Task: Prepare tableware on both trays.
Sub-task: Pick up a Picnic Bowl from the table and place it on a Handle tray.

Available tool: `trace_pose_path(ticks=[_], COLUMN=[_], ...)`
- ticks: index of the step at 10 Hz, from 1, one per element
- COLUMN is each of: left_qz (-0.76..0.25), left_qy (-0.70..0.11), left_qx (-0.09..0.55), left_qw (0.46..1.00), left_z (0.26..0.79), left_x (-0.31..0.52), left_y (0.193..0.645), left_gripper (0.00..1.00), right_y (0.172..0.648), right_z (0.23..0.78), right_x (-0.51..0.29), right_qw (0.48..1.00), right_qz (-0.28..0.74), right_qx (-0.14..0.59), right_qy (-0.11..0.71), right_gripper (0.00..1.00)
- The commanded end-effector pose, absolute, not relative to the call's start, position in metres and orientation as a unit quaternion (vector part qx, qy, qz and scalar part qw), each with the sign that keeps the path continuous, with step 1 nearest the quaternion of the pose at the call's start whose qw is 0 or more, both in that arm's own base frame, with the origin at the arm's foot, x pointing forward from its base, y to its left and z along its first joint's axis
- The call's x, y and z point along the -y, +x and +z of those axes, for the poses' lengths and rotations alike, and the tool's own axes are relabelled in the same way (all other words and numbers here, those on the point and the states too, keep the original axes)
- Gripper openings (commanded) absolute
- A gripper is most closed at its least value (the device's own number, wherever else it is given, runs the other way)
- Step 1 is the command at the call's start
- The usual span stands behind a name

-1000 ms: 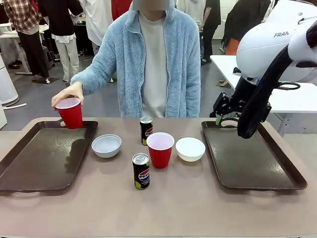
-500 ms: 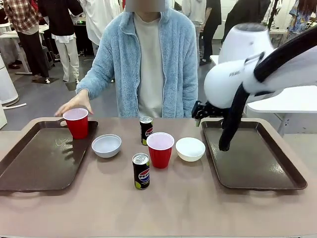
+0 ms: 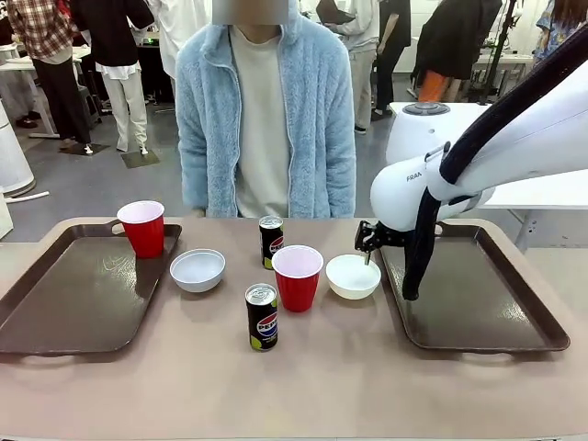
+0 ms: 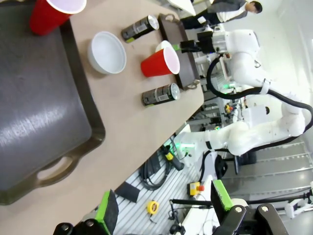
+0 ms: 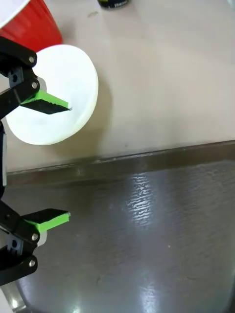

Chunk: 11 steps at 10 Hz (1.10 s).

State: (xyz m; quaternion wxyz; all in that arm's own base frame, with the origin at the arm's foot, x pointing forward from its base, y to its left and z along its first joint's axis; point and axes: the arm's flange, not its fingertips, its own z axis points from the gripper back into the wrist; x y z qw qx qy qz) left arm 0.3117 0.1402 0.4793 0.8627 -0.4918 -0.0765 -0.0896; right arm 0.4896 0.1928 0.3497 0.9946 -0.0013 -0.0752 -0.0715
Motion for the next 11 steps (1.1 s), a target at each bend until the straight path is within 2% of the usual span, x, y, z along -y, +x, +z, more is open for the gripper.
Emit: trace_pose_path(ticks=[1,2,3,4,5,6,7,8,9,10,11], left_qz=[-0.093,-0.093,-0.093,-0.093,-0.093,-0.093,-0.093,-0.093,-0.093,-0.093,-0.093], left_qy=[-0.495,-0.495,-0.495,-0.495,-0.495,-0.495,-0.495,-0.495,-0.495,-0.495,-0.495], left_qx=[0.079,0.079,0.079,0.079,0.079,0.079,0.079,0.079,0.079,0.079,0.079], left_qw=[0.861,0.861,0.861,0.861,0.861,0.861,0.861,0.861,0.861,0.861,0.861], left_z=[0.481,0.481,0.481,0.481,0.481,0.481,0.481,0.481,0.481,0.481,0.481], left_x=[-0.141,-0.141,-0.141,-0.141,-0.141,-0.141,-0.141,-0.141,-0.141,-0.141,-0.141], left_y=[0.312,0.312,0.312,0.312,0.312,0.312,0.312,0.312,0.312,0.312,0.312], left_gripper=[1.0,1.0,1.0,1.0,1.0,1.0,1.0,1.0,1.0,1.0,1.0], right_y=[0.489,0.486,0.485,0.483,0.486,0.487,0.487,0.487,0.487,0.486,0.483], right_z=[0.353,0.35,0.349,0.345,0.343,0.341,0.342,0.342,0.342,0.343,0.346], right_x=[-0.212,-0.216,-0.217,-0.22,-0.22,-0.22,-0.22,-0.219,-0.221,-0.222,-0.224], right_qw=[0.994,0.995,0.997,0.997,0.998,0.998,0.998,0.998,0.998,0.998,0.998], right_qz=[-0.077,-0.07,-0.061,-0.06,-0.063,-0.063,-0.063,-0.064,-0.065,-0.064,-0.061], right_qx=[0.073,0.067,0.057,0.044,0.032,0.027,0.025,0.023,0.024,0.025,0.031], right_qy=[-0.006,-0.003,0.001,0.001,0.004,0.004,0.005,0.006,0.007,0.006,0.002], right_gripper=[1.0,1.0,0.96,0.8,0.76,0.6,0.56,0.4,0.36,0.2,0.16])
